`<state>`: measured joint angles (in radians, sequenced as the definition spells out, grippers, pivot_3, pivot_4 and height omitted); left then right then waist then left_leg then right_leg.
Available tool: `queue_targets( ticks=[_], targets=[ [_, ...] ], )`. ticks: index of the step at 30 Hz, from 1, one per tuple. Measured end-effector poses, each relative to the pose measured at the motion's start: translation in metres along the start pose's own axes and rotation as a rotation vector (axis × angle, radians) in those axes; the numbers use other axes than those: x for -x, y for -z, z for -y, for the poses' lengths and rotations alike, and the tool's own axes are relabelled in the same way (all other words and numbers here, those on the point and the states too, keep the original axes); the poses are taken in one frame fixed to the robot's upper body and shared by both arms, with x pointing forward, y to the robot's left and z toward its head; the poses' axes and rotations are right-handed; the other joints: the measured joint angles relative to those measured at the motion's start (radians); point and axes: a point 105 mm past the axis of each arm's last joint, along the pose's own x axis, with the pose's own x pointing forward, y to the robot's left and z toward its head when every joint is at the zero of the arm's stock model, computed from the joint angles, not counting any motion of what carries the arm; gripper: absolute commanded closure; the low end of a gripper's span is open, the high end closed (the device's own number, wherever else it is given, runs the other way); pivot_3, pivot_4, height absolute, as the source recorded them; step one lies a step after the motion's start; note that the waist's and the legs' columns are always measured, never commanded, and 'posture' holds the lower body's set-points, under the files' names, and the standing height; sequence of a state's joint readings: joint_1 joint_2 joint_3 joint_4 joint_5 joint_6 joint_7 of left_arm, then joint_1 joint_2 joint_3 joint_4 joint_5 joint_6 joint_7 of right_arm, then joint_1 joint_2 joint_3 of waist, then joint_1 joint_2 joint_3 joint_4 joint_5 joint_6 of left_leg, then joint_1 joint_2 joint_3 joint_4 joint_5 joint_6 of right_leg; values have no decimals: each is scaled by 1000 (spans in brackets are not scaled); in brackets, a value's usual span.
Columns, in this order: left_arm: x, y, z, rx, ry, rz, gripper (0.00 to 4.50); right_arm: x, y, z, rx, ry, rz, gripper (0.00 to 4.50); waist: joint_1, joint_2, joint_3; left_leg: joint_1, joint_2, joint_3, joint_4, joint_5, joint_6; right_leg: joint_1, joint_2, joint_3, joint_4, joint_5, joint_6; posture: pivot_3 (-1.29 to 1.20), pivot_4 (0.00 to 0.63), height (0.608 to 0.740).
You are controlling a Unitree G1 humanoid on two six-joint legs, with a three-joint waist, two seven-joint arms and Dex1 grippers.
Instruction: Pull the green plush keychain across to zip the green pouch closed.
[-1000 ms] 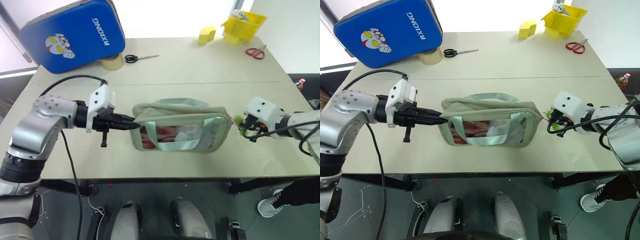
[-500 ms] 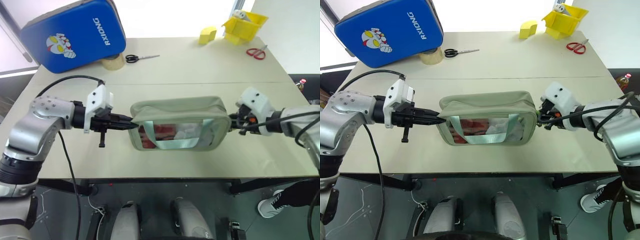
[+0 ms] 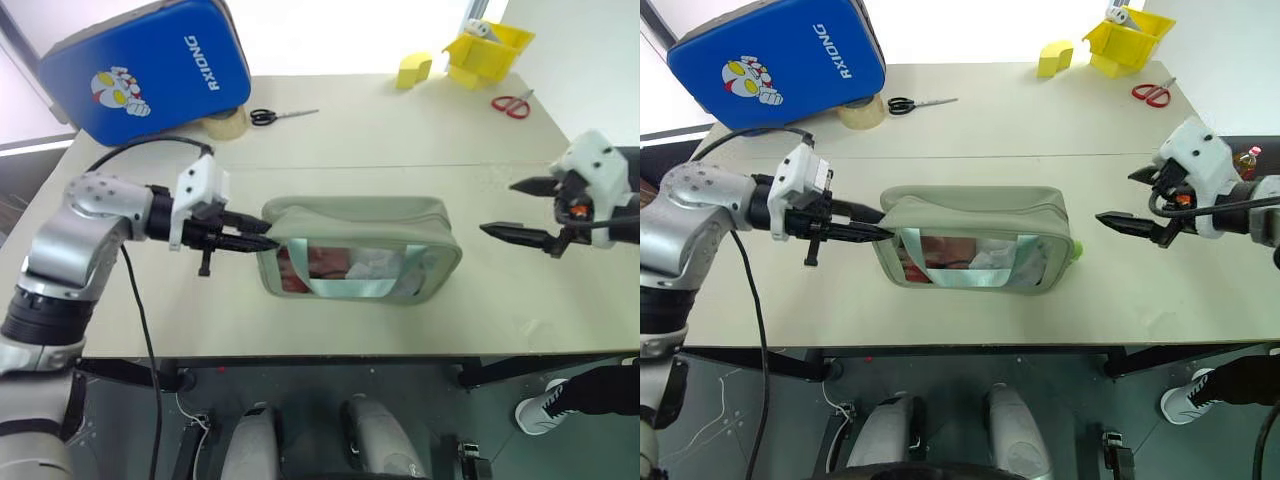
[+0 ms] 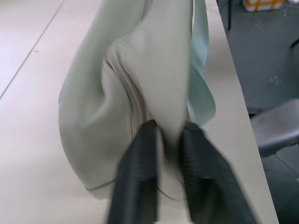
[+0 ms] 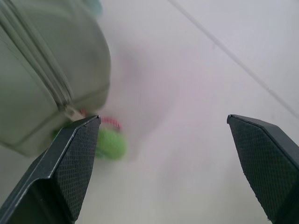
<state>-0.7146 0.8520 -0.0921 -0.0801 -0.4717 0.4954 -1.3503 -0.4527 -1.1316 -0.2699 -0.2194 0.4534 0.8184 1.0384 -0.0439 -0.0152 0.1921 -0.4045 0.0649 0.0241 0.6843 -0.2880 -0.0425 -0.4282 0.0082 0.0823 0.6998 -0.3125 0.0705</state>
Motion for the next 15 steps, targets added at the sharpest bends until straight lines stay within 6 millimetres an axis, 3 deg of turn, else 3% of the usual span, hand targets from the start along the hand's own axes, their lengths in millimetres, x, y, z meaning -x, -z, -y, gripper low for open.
queue_targets(
  ticks=[4,5,10,15],
  targets=[
    [8,-9,-1,23,4,41,337,-7,-17,-21,19,-113,111,0,-1,0,0,0,0,0,0,0,0,0,0,0,0,0,0,0,150,737],
    [12,-12,-1,36,-3,55,30,-8,-20,-25,21,-137,134,0,0,0,0,0,0,0,0,0,0,0,0,0,0,0,0,0,150,737],
    [46,-19,0,63,-100,85,30,-8,-38,-40,65,-214,222,0,0,0,0,0,0,0,0,0,0,0,0,-1,0,0,0,0,150,737],
    [72,-2,12,173,-204,78,30,-3,-39,-50,101,-276,248,0,1,0,0,-1,1,0,0,0,0,0,-1,-1,0,0,0,0,150,737]
  ],
)
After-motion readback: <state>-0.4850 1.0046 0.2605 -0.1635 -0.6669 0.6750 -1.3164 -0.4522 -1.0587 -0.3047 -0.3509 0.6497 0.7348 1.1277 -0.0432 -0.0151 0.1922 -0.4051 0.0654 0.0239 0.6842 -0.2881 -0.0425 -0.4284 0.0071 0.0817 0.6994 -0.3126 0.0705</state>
